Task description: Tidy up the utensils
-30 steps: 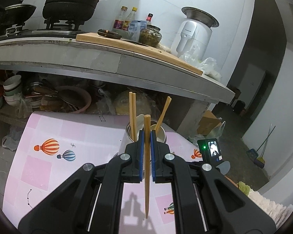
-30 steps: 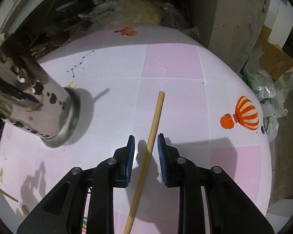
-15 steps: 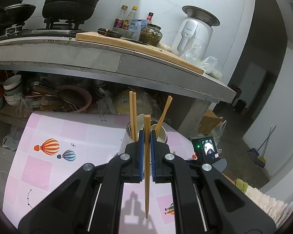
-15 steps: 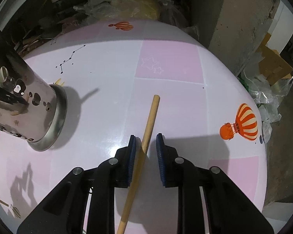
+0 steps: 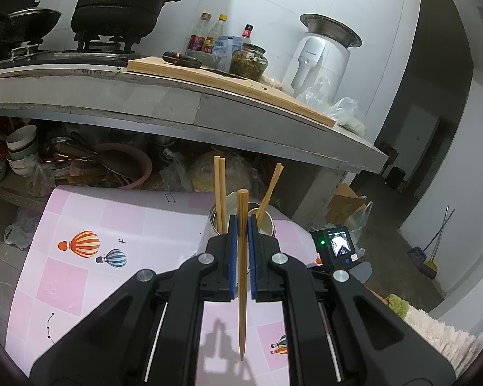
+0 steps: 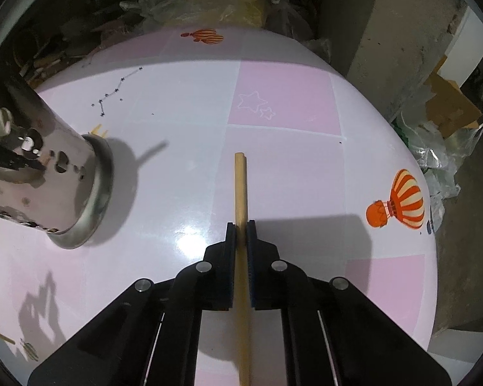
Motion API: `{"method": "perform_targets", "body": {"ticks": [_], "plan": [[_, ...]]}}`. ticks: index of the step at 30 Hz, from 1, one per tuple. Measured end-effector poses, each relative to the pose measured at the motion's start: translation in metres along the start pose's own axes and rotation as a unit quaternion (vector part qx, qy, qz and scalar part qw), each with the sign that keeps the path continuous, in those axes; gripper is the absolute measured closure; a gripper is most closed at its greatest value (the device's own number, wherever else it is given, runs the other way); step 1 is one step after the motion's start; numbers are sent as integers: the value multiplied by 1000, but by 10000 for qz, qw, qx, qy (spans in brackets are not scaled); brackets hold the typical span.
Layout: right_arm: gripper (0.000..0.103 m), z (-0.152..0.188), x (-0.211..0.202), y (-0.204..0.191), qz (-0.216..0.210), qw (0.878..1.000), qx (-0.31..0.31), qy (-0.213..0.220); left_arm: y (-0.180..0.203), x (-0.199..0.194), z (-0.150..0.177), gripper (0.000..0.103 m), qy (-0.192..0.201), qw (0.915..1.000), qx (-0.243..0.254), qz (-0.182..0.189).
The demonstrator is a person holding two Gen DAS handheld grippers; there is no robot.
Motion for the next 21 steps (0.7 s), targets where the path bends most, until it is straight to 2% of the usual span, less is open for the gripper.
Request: {"method": "perform_targets", "body": {"ticks": [4,12,21], "plan": [[96,3,-26,8,-213,9993,146,253,-1,-4,0,98,36,10000,4,12],[96,18,-104,11,-597,9929,118,1024,2,-13,-2,98,141,9999,44,60],[96,23,-193,4,-908,9769,-106,1930,15,-29,-16,98,354,9991,177,130]]}}
Point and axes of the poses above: each gripper's, at about its wrist camera, not at the fingertips, and x roughly the way its jaws point, y to its right, z to its underside, the point moved 2 cm from there along x, roughly the way its jaws point, and after that the axes turned 6 degrees about x, right-handed, at the moved point
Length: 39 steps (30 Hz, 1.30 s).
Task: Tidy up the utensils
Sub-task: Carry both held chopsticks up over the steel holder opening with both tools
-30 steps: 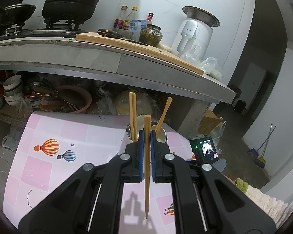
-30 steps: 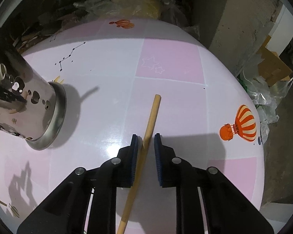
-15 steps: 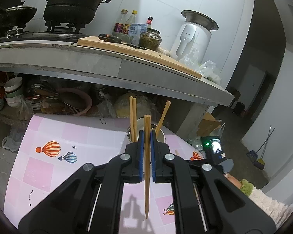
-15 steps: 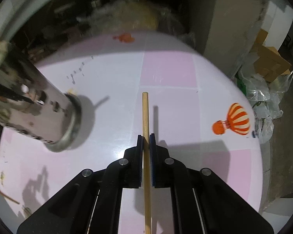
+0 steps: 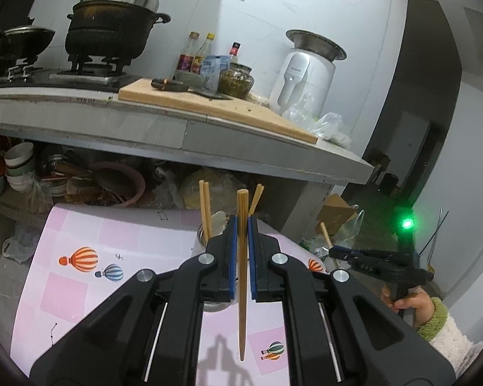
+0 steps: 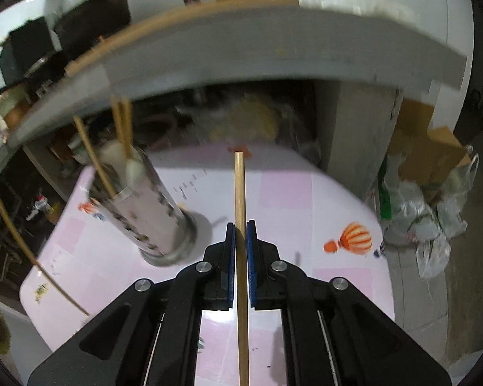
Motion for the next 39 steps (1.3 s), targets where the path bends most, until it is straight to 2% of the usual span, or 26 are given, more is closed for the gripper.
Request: {"method": "perform_targets", "body": {"ticks": [8,16,20,26,39], "plan": [[96,-41,-63,-43,-756,9934,-142,850,5,-9,-31,98,282,9996,87,50],[96,-79,-81,-87,-1421,9809,-212,1315,15,-11,-68,98,701,9970,326,57],[96,-93,-76,-114,-1596,9763,-351,1418,19,-7,-85,98,853,9955,412,43],[96,-111,-54,-134,-1781,9717,-352,1514,23,14,-99,98,997,9927,671,-121],[96,-140,11,-126,-2196,9638,118,1509,-8,67,-100,98,993,9932,594,-114]]}}
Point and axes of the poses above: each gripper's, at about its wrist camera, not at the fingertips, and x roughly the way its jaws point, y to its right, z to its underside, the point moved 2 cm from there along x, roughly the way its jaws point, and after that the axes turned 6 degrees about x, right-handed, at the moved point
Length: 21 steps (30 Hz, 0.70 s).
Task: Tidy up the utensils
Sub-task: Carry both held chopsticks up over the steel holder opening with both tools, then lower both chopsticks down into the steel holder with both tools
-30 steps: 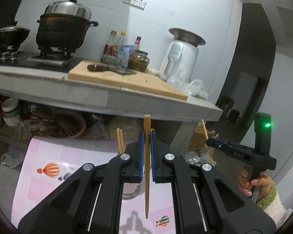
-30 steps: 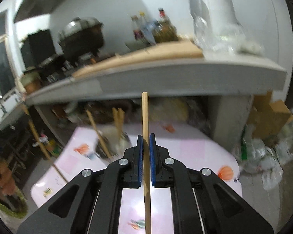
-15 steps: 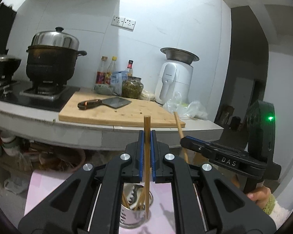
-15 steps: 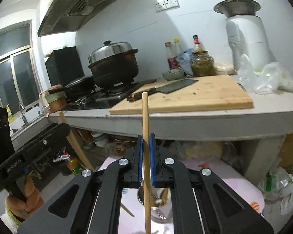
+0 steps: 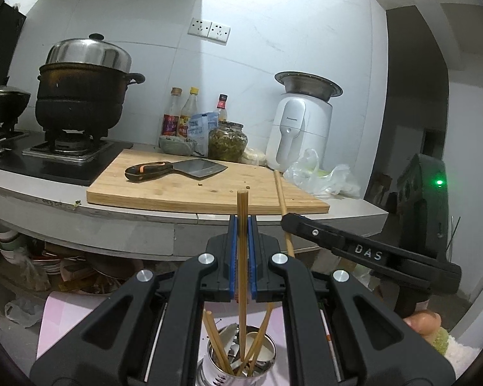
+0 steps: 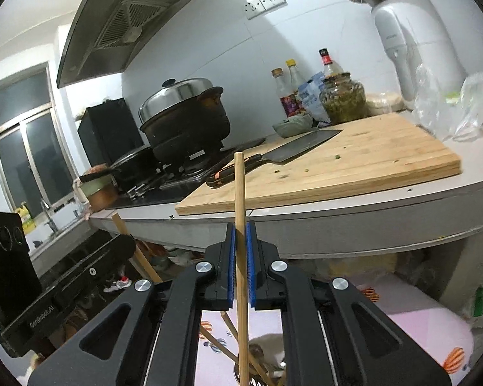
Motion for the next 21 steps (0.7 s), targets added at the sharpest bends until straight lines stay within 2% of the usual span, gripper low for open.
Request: {"method": "perform_targets", "body": {"ticks": [10,21], "plan": [[96,19,45,28,-30,9997,187,-180,-14,25,24,98,-133,9999,22,101],[96,52,63,46,61,9994,72,-319,-26,42,60,98,-279,9993,-134,229]]}}
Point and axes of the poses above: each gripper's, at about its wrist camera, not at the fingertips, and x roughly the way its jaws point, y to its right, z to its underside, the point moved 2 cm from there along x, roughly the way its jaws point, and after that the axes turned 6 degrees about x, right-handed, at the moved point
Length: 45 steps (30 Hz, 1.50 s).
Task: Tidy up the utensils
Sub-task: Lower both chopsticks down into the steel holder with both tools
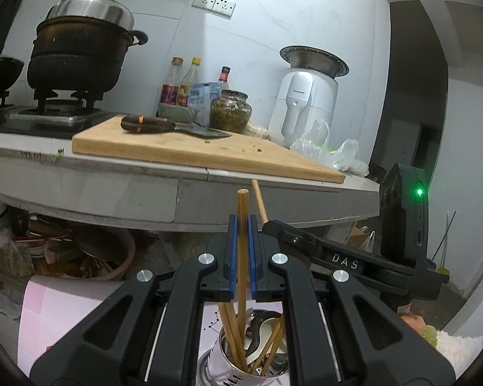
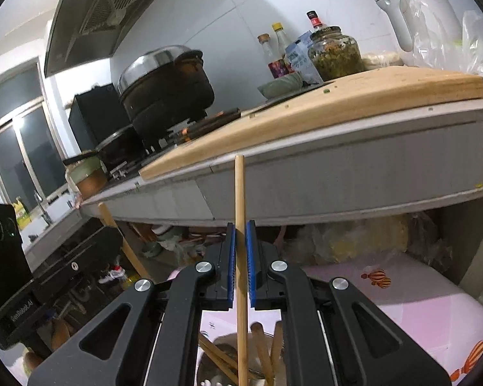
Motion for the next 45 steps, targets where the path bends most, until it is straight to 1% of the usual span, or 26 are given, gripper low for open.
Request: {"method": "perform_targets", "body": {"ticks": [5,10,13,19,24,34,40,45], "plan": [[96,2,1,0,-54,10000,6,0,-3,4,7,98,-31,10000,-28,26],[96,-14,-8,-13,-225,9994,-81,251,-2,5,7,98,-19,10000,43,-38],[96,-18,-4,-19,-229,9990,-202,326,-3,6,8,97,-20,10000,10,-40],[96,-2,19,-15,-140,9993,-312,164,-4,5,12,97,-66,10000,7,-60],[96,12,23,-9,-61,9993,-372,62,-4,4,13,97,-65,10000,-21,-70],[96,30,-9,-3,91,9981,-560,249,-4,0,18,97,-92,9999,-81,-19],[95,44,-33,-9,318,9944,-872,509,-2,-8,26,98,-101,9999,-106,27],[94,56,-47,-18,574,9876,-1273,718,0,-13,34,97,-127,9998,-145,84]]}}
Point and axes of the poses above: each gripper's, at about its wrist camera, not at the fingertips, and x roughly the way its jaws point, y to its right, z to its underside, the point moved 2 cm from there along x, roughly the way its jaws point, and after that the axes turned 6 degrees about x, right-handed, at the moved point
